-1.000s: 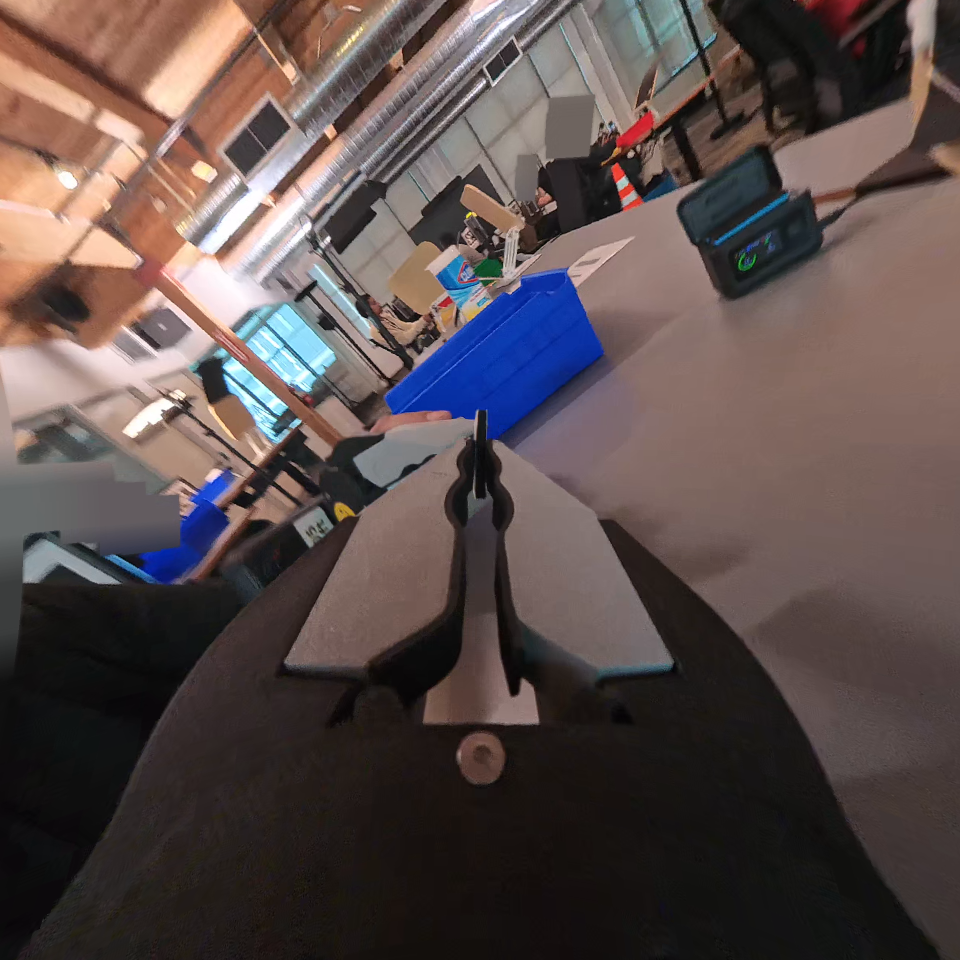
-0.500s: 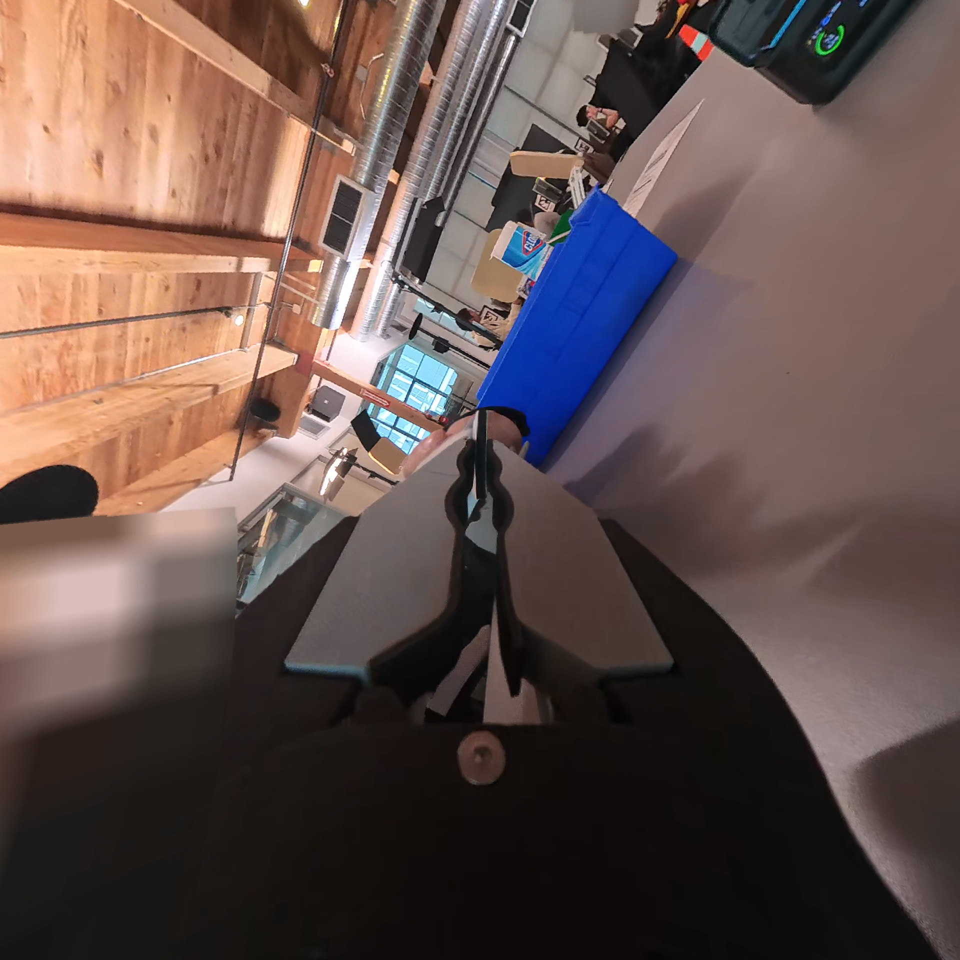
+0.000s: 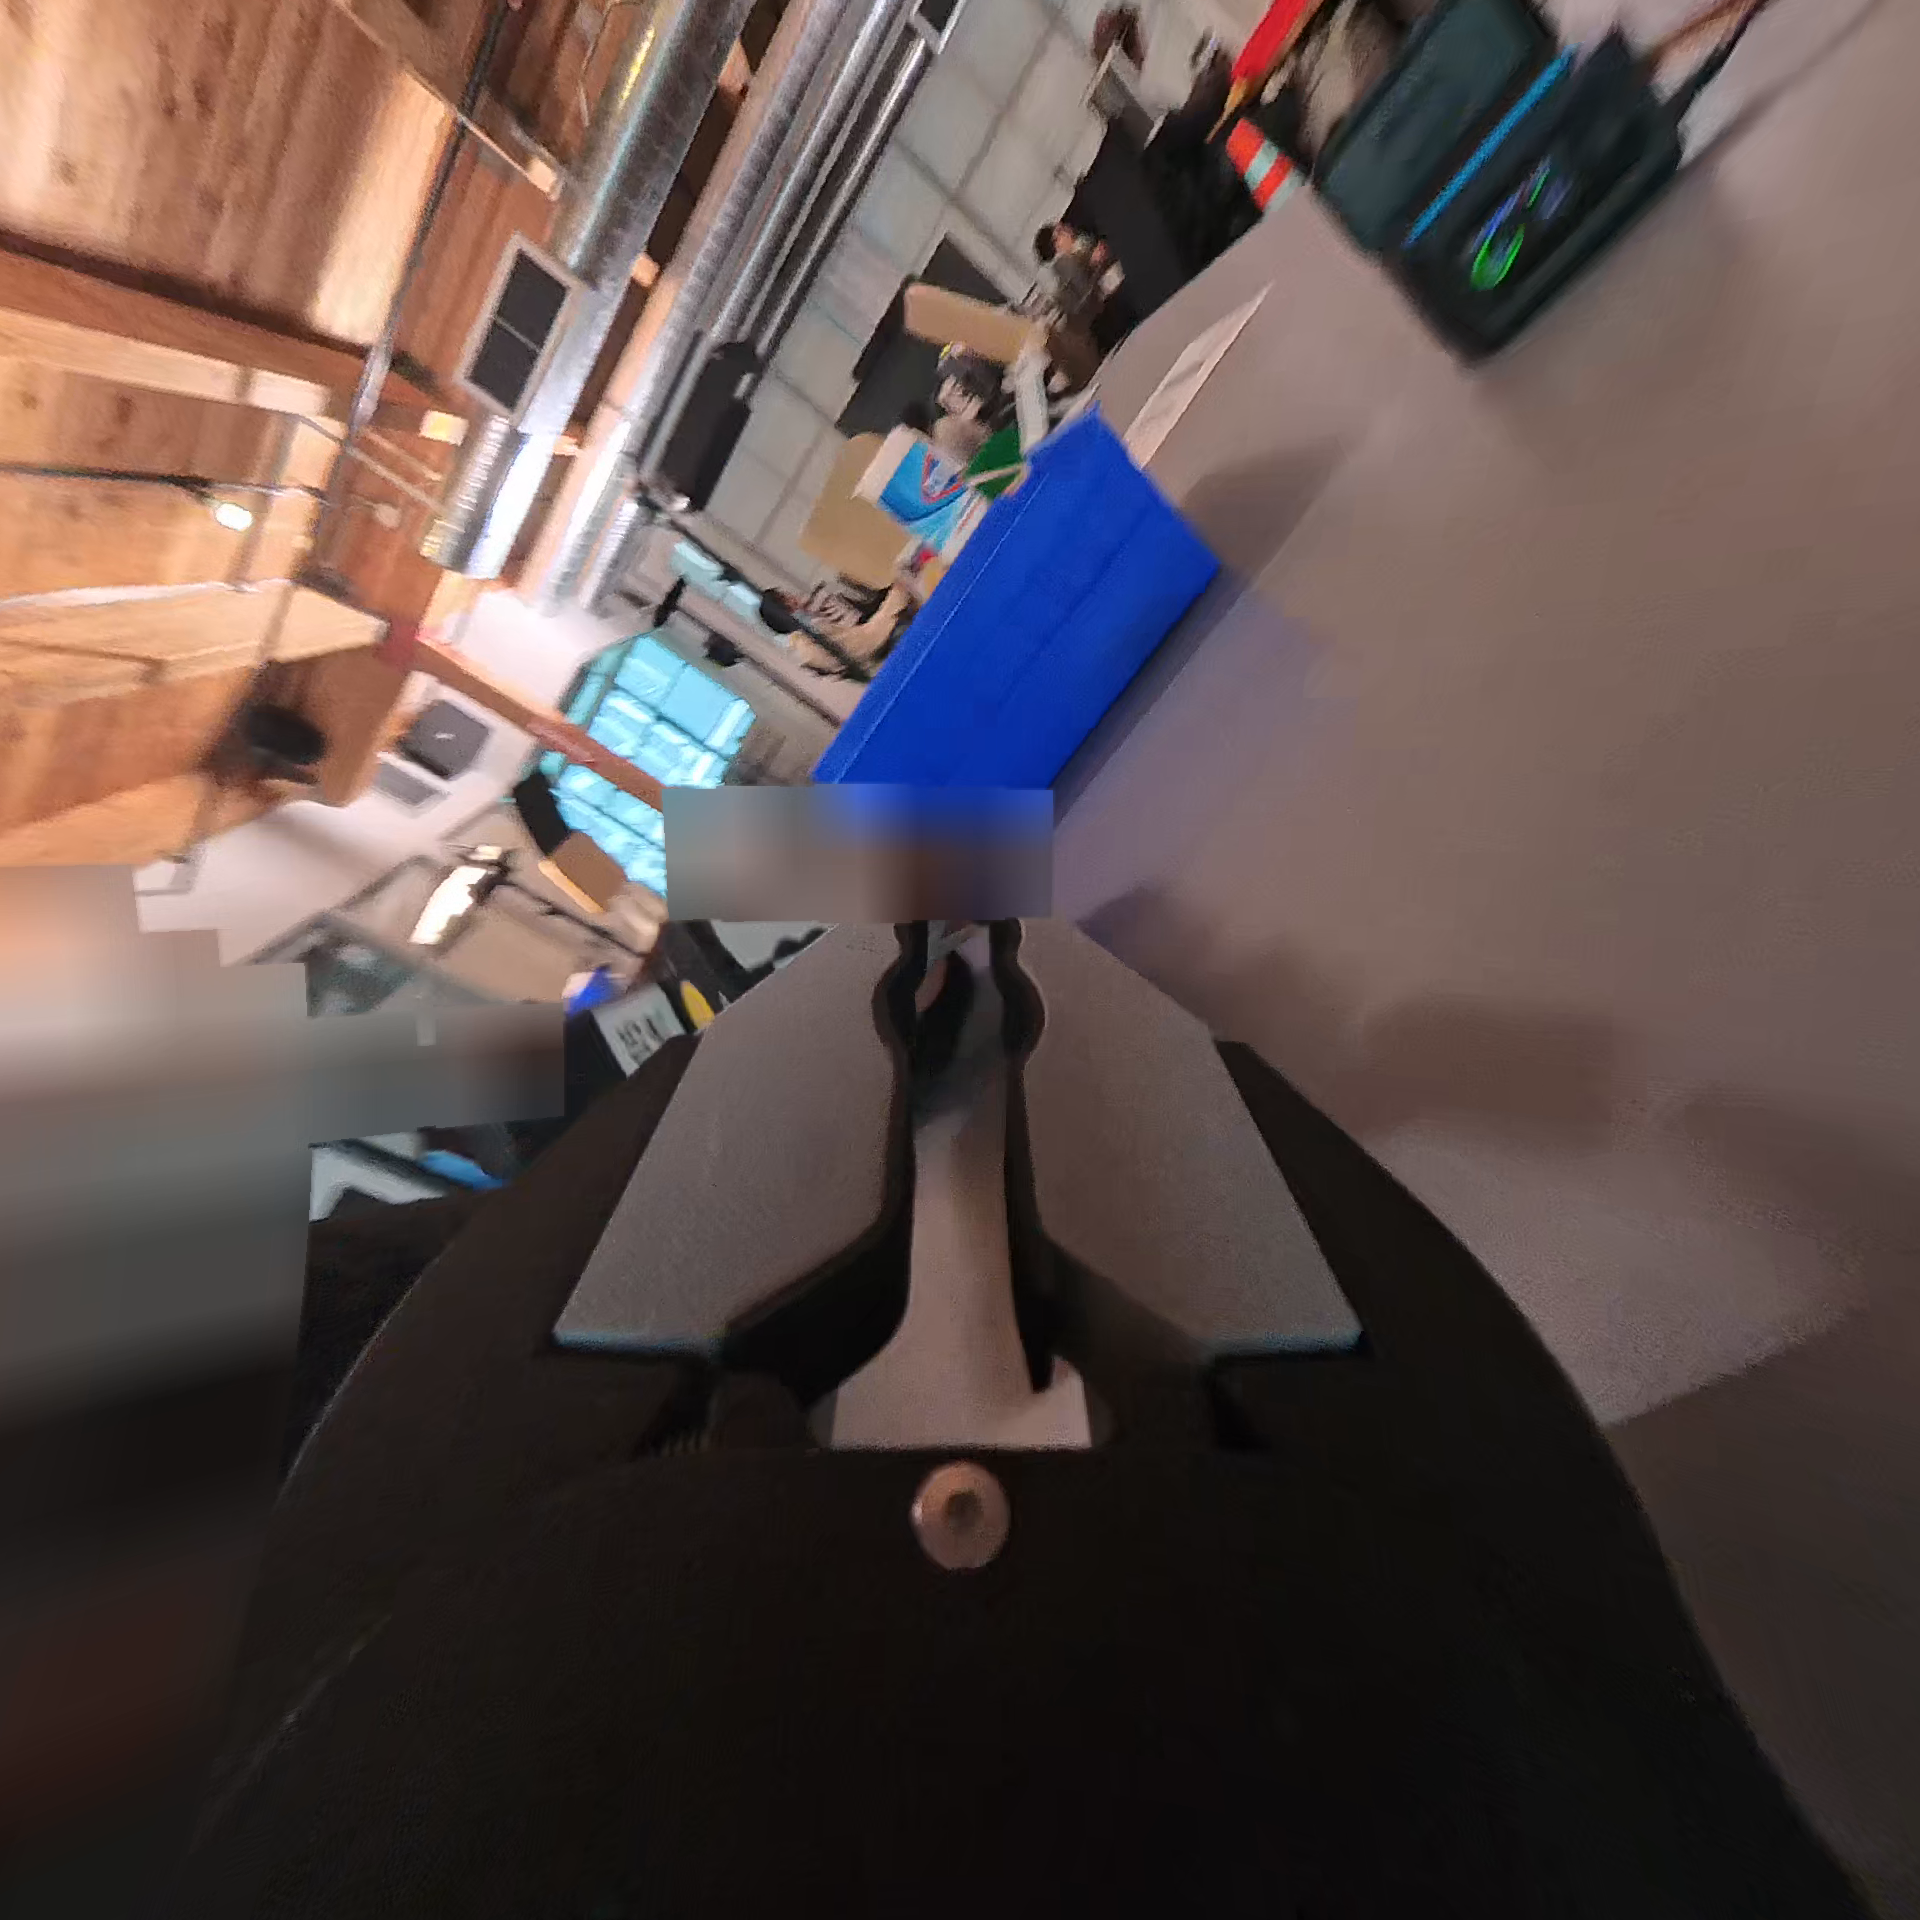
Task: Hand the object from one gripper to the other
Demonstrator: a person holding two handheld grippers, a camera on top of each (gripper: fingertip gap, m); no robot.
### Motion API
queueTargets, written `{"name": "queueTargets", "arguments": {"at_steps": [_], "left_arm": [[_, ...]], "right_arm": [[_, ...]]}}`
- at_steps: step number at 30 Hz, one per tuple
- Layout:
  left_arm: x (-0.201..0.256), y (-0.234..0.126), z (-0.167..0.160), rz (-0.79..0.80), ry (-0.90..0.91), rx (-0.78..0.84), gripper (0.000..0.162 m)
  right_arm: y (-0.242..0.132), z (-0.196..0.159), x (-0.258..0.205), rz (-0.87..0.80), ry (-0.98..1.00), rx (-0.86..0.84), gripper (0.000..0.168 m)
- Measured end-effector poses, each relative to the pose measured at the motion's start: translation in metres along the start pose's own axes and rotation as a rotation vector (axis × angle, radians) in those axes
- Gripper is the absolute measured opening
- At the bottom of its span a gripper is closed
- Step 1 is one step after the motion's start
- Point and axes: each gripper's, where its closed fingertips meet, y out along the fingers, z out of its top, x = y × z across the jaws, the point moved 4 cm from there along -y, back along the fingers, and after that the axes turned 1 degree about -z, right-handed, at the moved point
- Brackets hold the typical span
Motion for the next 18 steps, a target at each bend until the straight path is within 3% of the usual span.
{"name": "queueTargets", "arguments": {"at_steps": [3,7,12,18], "left_arm": [[-0.014,-0.003,-0.014,-0.105,-0.334,0.028,0.001],[-0.025,-0.009,-0.021,-0.218,-0.634,0.099,0.001],[-0.032,-0.019,-0.004,-0.349,-0.846,0.263,0.001],[-0.029,-0.023,0.004,-0.487,-0.974,0.334,0.0]], "right_arm": [[-0.005,0.007,-0.009,-0.068,-0.201,0.015,0.016],[0.006,0.001,-0.026,-0.066,-0.419,-0.026,0.03],[0.014,-0.008,-0.035,-0.066,-0.589,-0.048,0.03],[0.019,-0.013,-0.044,-0.025,-0.66,-0.046,0.025]]}}
